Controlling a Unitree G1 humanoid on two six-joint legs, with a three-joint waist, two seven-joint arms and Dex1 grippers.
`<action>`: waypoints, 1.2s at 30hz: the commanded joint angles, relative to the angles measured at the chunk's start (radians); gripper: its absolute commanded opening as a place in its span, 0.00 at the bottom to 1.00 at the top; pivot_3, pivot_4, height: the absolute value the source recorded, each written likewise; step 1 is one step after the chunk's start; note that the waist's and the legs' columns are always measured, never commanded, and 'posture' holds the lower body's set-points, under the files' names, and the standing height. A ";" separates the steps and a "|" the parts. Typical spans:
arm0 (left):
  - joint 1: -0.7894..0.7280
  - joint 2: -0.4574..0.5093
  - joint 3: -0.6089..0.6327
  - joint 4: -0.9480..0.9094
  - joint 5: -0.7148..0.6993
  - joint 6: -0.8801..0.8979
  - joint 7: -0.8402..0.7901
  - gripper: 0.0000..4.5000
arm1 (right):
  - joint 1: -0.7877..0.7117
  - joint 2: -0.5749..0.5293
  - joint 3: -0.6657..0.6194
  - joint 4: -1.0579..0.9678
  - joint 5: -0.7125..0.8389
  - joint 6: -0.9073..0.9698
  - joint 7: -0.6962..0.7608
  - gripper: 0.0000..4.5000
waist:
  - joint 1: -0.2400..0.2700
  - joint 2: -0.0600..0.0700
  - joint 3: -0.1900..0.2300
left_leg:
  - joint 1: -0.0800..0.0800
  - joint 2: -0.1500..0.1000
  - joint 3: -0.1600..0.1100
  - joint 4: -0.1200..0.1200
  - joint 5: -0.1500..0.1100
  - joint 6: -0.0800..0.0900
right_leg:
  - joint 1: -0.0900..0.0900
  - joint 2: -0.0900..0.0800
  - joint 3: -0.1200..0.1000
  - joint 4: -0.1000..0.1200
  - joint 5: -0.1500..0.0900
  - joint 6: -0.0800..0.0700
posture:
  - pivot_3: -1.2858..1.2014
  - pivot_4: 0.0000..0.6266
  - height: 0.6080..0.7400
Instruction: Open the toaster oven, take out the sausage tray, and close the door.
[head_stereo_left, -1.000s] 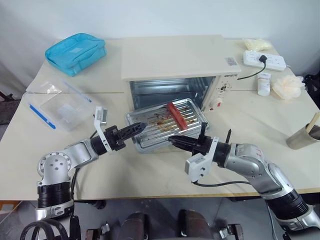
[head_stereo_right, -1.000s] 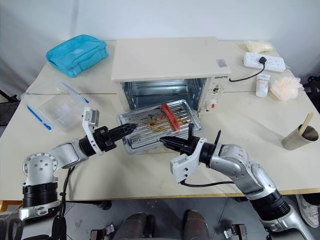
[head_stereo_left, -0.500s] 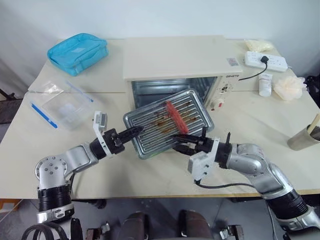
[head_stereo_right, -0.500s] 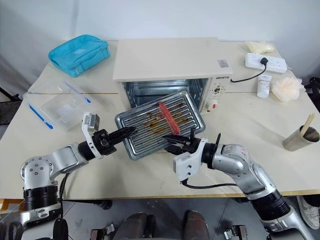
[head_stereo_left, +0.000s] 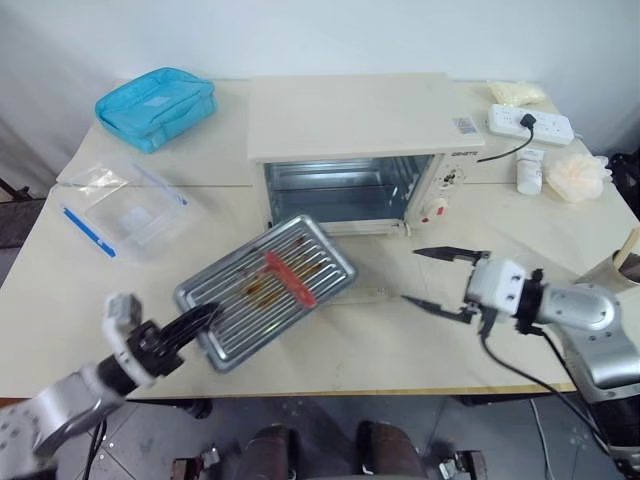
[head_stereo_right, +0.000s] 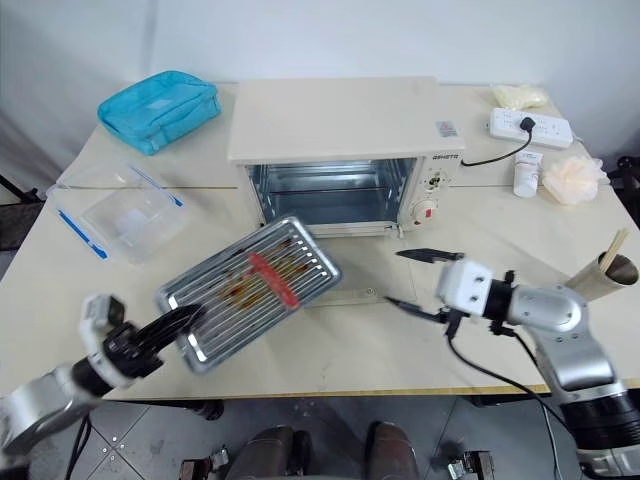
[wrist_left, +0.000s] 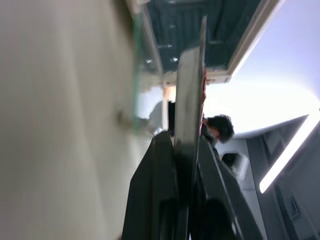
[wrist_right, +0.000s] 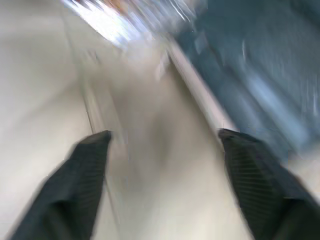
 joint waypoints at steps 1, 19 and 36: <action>0.101 -0.059 0.083 -0.090 -0.036 -0.052 -0.059 0.00 | -0.014 -0.004 -0.036 0.093 0.037 0.054 0.064 0.46 | 0.000 0.001 0.000 | 0.001 0.001 0.000 0.000 0.000 -0.001 | 0.002 -0.001 0.000 -0.003 0.000 0.000 | 0.52 0.24 1.00; 0.303 -0.502 0.129 -0.364 -0.036 -0.402 0.093 0.00 | -0.240 0.189 0.017 0.491 0.000 0.071 0.299 0.00 | -0.003 0.002 0.000 | 0.002 0.003 0.001 0.000 -0.003 -0.002 | 0.003 -0.001 0.000 -0.009 -0.002 -0.003 | 0.52 0.24 1.00; 0.344 -0.433 0.134 -0.362 -0.036 -0.362 0.030 0.00 | -0.372 0.287 -0.222 0.205 0.334 0.467 0.110 0.00 | -0.002 0.004 0.001 | 0.001 0.006 0.002 0.000 -0.005 -0.004 | 0.001 0.000 0.000 -0.009 -0.003 -0.006 | 0.52 0.24 1.00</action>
